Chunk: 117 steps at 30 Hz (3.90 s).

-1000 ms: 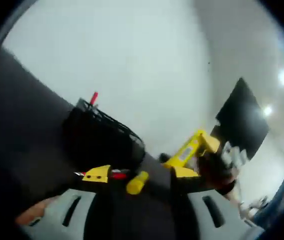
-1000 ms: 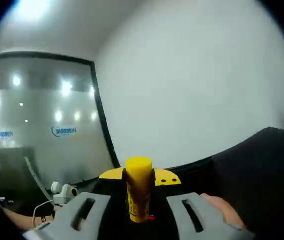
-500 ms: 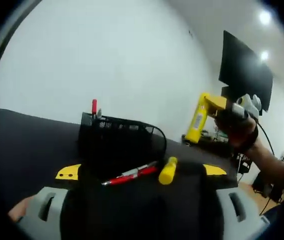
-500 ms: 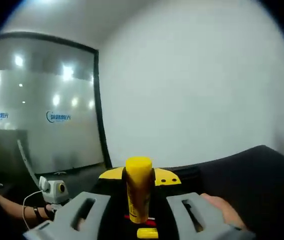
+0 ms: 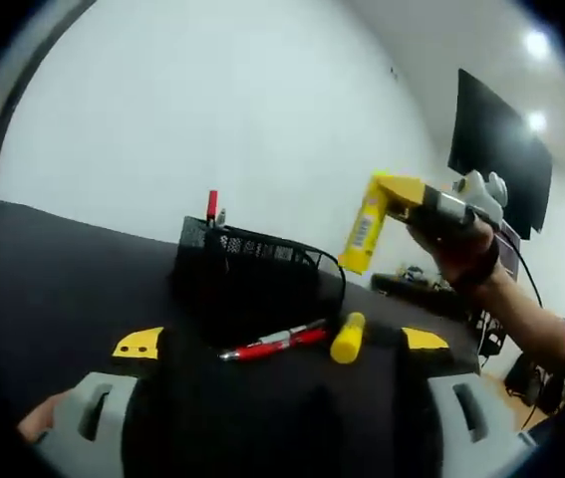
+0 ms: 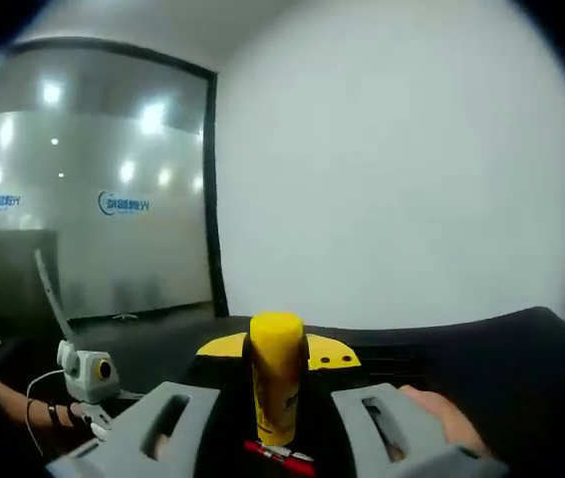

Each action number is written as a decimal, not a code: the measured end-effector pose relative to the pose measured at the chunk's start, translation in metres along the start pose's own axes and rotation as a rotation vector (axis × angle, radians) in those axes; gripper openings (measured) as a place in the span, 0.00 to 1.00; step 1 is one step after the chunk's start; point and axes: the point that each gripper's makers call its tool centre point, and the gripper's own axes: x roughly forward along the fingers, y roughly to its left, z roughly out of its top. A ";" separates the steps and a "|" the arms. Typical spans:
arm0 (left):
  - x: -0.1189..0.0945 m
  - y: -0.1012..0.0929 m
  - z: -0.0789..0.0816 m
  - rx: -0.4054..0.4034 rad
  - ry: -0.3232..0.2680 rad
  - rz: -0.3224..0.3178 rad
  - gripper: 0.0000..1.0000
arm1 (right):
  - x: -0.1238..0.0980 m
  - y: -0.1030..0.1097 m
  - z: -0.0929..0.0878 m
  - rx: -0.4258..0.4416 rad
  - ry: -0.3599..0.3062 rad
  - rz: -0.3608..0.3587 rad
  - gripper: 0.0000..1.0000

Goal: Pick up pens and glue sticks and place them into the holder.

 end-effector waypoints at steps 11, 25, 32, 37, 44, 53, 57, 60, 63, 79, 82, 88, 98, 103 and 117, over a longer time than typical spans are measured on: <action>0.002 0.000 -0.006 0.032 0.027 -0.001 0.91 | 0.051 0.006 -0.033 -0.021 0.050 0.021 0.17; 0.001 0.002 -0.002 0.015 0.009 -0.001 0.89 | 0.082 0.015 -0.065 -0.046 0.049 -0.007 0.17; 0.001 0.001 -0.002 0.019 0.011 -0.008 0.89 | 0.093 0.016 -0.078 -0.090 0.046 -0.014 0.17; 0.001 -0.001 -0.003 0.020 0.011 -0.015 0.89 | 0.095 0.018 -0.082 -0.100 0.019 -0.006 0.17; 0.000 0.000 -0.001 0.015 0.003 -0.020 0.88 | 0.097 0.015 -0.086 -0.128 0.031 -0.013 0.17; 0.000 0.001 0.001 0.013 -0.006 -0.020 0.87 | 0.101 0.020 -0.092 -0.175 0.047 0.005 0.17; 0.000 0.001 0.002 0.009 -0.010 -0.018 0.87 | 0.102 0.020 -0.094 -0.204 0.055 0.006 0.17; 0.000 0.002 0.002 0.008 -0.011 -0.016 0.87 | 0.102 0.020 -0.095 -0.219 0.062 0.012 0.17; 0.000 0.002 0.002 0.010 -0.010 -0.015 0.87 | 0.103 0.019 -0.093 -0.207 0.054 0.012 0.17; -0.001 0.003 0.000 0.015 -0.003 -0.010 0.85 | 0.107 0.013 -0.087 -0.182 0.045 -0.005 0.17; -0.001 0.003 0.000 0.015 -0.002 -0.008 0.85 | 0.107 0.014 -0.091 -0.179 0.047 -0.004 0.17; 0.000 0.003 -0.001 0.018 0.001 -0.008 0.85 | 0.108 0.014 -0.091 -0.173 0.045 0.001 0.17; -0.001 0.004 0.000 0.014 0.000 -0.006 0.84 | 0.089 0.011 -0.075 -0.199 0.022 -0.001 0.20; 0.000 0.004 -0.001 0.017 0.004 -0.006 0.83 | 0.071 0.008 -0.052 -0.233 -0.005 0.007 0.20; -0.001 0.001 -0.005 0.044 0.022 -0.013 0.84 | 0.033 0.063 -0.047 -0.392 0.328 0.451 0.15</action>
